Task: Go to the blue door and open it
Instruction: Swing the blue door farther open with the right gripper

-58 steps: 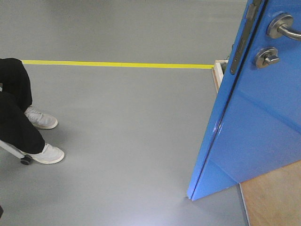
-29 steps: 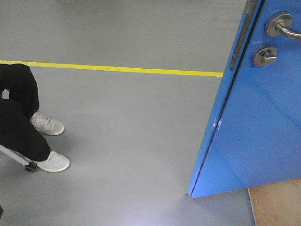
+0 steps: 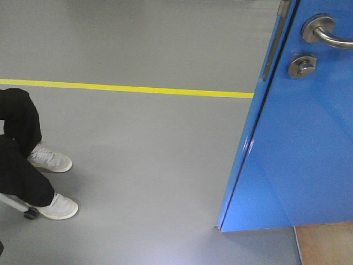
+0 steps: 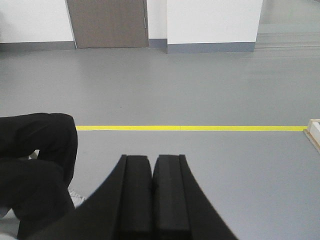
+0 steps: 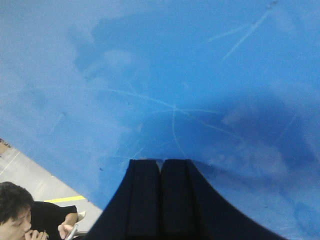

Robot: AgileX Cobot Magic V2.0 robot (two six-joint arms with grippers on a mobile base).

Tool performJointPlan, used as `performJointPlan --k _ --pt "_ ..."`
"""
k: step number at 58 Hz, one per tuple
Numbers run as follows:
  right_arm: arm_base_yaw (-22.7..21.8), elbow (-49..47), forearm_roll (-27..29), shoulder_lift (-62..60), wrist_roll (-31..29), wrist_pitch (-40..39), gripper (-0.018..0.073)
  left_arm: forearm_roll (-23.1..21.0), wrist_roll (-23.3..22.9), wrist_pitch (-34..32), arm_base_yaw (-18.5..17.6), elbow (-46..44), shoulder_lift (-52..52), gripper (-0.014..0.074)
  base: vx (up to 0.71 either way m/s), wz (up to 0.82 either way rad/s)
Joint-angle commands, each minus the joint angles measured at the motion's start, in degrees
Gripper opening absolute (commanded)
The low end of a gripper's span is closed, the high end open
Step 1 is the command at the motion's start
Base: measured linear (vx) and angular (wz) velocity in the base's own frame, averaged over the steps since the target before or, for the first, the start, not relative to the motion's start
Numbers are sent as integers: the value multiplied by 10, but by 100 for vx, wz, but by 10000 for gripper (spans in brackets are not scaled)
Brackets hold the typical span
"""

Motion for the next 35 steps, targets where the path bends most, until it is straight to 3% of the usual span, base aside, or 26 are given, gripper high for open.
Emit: performJointPlan --k 1,35 --pt "0 -9 6 -17 -5 -64 12 -1 -4 -49 -4 -15 -7 73 21 -3" --pt "0 -9 6 -17 -5 -64 12 -1 -4 -49 -4 -15 -7 73 22 -2"
